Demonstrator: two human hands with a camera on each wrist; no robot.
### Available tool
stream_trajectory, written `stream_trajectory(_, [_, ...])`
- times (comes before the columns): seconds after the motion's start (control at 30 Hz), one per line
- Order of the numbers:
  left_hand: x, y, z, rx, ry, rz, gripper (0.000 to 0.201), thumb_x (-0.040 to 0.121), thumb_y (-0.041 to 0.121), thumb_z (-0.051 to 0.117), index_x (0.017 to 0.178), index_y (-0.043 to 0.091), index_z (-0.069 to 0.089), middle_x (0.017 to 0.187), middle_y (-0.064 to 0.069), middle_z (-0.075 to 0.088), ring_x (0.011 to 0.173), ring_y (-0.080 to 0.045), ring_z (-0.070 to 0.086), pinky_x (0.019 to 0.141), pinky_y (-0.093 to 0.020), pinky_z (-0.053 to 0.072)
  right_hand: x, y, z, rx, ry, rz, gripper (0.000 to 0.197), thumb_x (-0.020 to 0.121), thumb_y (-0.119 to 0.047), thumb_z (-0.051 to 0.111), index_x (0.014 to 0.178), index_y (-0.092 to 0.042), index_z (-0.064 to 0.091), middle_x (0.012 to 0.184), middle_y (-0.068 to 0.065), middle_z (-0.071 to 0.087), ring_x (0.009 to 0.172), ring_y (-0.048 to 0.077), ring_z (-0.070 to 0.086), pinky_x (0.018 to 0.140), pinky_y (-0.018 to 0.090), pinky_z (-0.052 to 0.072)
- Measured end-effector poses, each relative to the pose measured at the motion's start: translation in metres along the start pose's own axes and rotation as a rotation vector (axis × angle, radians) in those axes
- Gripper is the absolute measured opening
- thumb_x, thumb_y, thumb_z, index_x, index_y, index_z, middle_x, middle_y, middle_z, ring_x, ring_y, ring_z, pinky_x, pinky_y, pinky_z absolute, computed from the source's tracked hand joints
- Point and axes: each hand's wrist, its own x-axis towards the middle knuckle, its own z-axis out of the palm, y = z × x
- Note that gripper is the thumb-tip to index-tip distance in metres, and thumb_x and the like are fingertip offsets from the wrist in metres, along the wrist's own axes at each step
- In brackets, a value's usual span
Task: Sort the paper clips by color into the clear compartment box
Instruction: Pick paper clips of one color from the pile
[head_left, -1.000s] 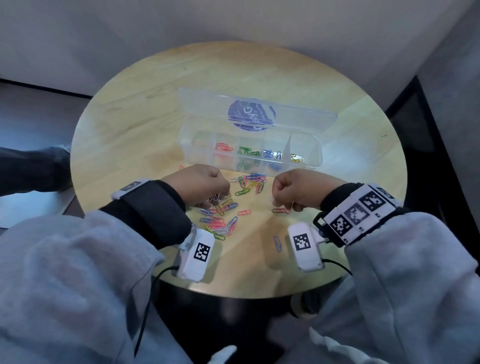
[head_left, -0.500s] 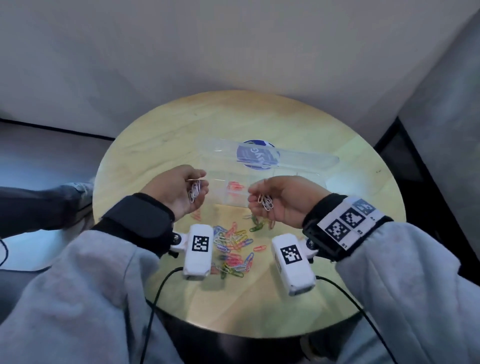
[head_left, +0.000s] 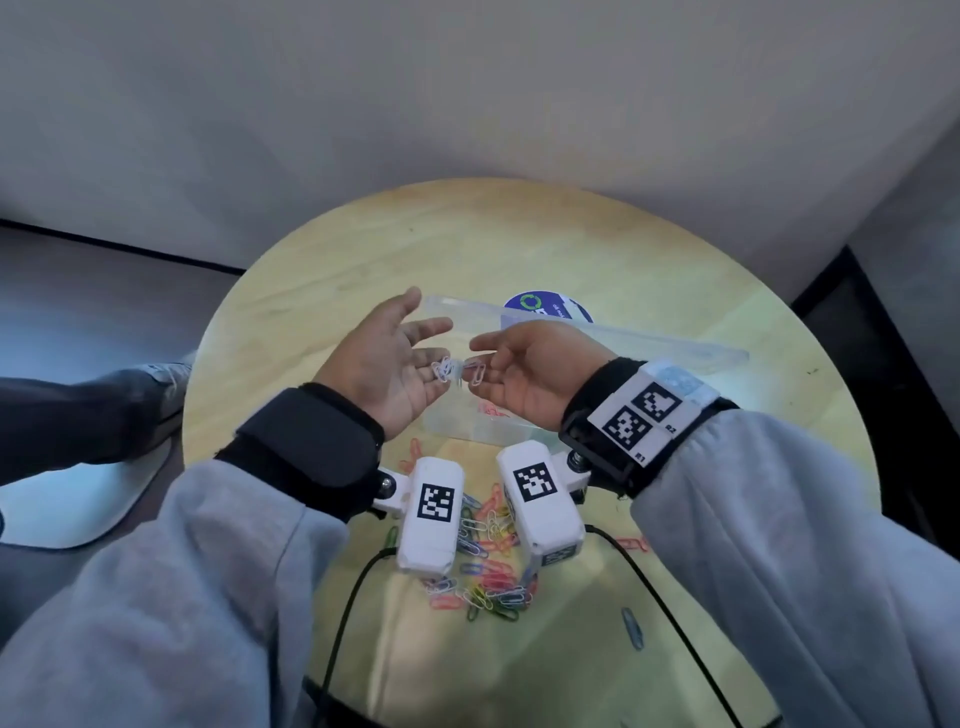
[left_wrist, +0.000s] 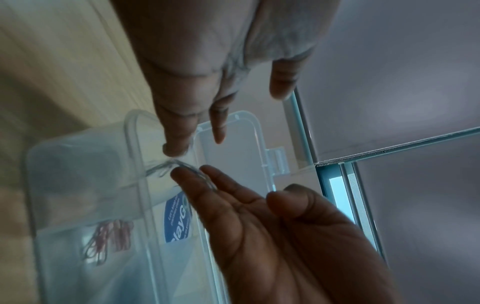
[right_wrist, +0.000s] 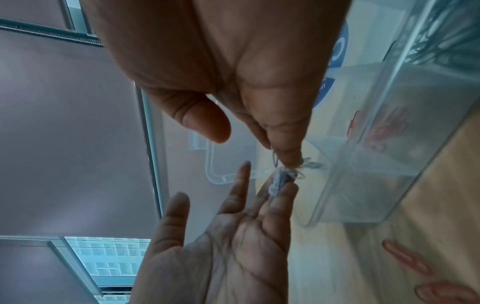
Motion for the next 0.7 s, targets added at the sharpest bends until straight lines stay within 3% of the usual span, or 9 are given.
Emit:
stream_trajectory(0.07, [-0.003, 0.000, 0.002, -0.003, -0.008, 0.023, 0.059, 0.094, 0.053, 0.033, 0.132, 0.011, 0.049, 0.141, -0.024, 0.037, 0.134, -0.027, 0.038, 0.106, -0.034, 0.033, 0.000, 0.000, -0.002, -0.009, 0.000, -0.002, 0.029, 0.085, 0.009, 0.024, 0.106, -0.002, 0.040, 0.078, 0.012, 0.041, 0.072, 0.022, 0.046, 0.069, 0.026, 0.044])
stream_trajectory(0.13, [-0.009, -0.001, 0.004, 0.005, -0.007, 0.050, 0.058, 0.094, 0.052, 0.031, 0.133, 0.012, 0.049, 0.149, -0.022, 0.030, 0.143, -0.026, 0.026, 0.114, -0.035, 0.025, -0.005, 0.001, -0.007, -0.040, 0.000, -0.008, 0.030, 0.088, 0.007, 0.026, 0.110, -0.001, 0.044, 0.088, 0.015, 0.046, 0.091, 0.025, 0.050, 0.078, 0.027, 0.046])
stream_trajectory(0.2, [-0.014, -0.003, 0.006, 0.046, -0.001, 0.072, 0.047, 0.095, 0.048, 0.034, 0.120, 0.014, 0.057, 0.139, -0.016, 0.045, 0.132, -0.022, 0.041, 0.107, -0.032, 0.033, -0.015, 0.000, -0.014, -0.084, 0.005, -0.042, 0.031, 0.092, 0.003, 0.028, 0.114, 0.001, 0.050, 0.108, 0.020, 0.051, 0.108, 0.029, 0.052, 0.087, 0.029, 0.046])
stream_trajectory(0.23, [-0.017, -0.005, 0.007, 0.083, 0.010, 0.081, 0.040, 0.095, 0.044, 0.037, 0.109, 0.015, 0.060, 0.126, -0.012, 0.054, 0.118, -0.020, 0.052, 0.100, -0.031, 0.039, -0.021, -0.001, -0.019, -0.111, 0.015, -0.063, 0.028, 0.094, 0.000, 0.030, 0.109, 0.000, 0.054, 0.113, 0.021, 0.052, 0.108, 0.028, 0.053, 0.088, 0.029, 0.046])
stream_trajectory(0.3, [-0.024, -0.008, 0.013, 0.182, 0.055, 0.107, 0.026, 0.095, 0.036, 0.045, 0.093, 0.016, 0.061, 0.098, -0.006, 0.061, 0.086, -0.016, 0.060, 0.080, -0.026, 0.048, -0.036, -0.002, -0.031, -0.209, 0.057, -0.093, 0.022, 0.096, -0.005, 0.036, 0.095, -0.005, 0.058, 0.105, 0.015, 0.059, 0.094, 0.023, 0.059, 0.084, 0.028, 0.048])
stream_trajectory(0.4, [-0.036, -0.014, 0.027, 0.456, 0.078, 0.158, 0.014, 0.094, 0.029, 0.051, 0.088, 0.018, 0.058, 0.078, -0.001, 0.058, 0.064, -0.013, 0.054, 0.058, -0.021, 0.043, -0.067, -0.001, -0.062, -0.499, 0.160, -0.135, 0.023, 0.094, -0.005, 0.044, 0.084, -0.013, 0.063, 0.090, 0.007, 0.064, 0.079, 0.017, 0.061, 0.080, 0.026, 0.048])
stream_trajectory(0.5, [-0.047, -0.028, 0.044, 0.867, -0.003, 0.243, 0.006, 0.091, 0.030, 0.056, 0.088, 0.024, 0.057, 0.075, 0.004, 0.057, 0.063, -0.012, 0.053, 0.058, -0.024, 0.040, -0.099, 0.007, -0.096, -0.869, 0.257, -0.147, 0.020, 0.088, -0.005, 0.053, 0.081, -0.019, 0.066, 0.091, 0.008, 0.065, 0.087, 0.018, 0.058, 0.086, 0.032, 0.047])
stream_trajectory(0.6, [-0.056, -0.051, 0.061, 1.339, -0.103, 0.236, 0.014, 0.086, 0.037, 0.059, 0.098, 0.030, 0.056, 0.079, 0.009, 0.057, 0.070, -0.012, 0.056, 0.067, -0.026, 0.042, -0.117, 0.024, -0.122, -1.076, 0.343, -0.059, 0.008, 0.086, -0.015, 0.060, 0.084, -0.020, 0.066, 0.084, 0.003, 0.066, 0.083, 0.018, 0.059, 0.087, 0.035, 0.049])
stream_trajectory(0.7, [-0.058, -0.075, 0.077, 1.686, -0.109, 0.180, 0.022, 0.086, 0.030, 0.058, 0.107, 0.026, 0.058, 0.088, 0.006, 0.055, 0.080, -0.015, 0.052, 0.069, -0.023, 0.035, -0.119, 0.041, -0.136, -1.181, 0.369, 0.041, 0.009, 0.084, -0.019, 0.063, 0.090, -0.013, 0.067, 0.075, -0.001, 0.063, 0.073, 0.015, 0.057, 0.077, 0.030, 0.050])
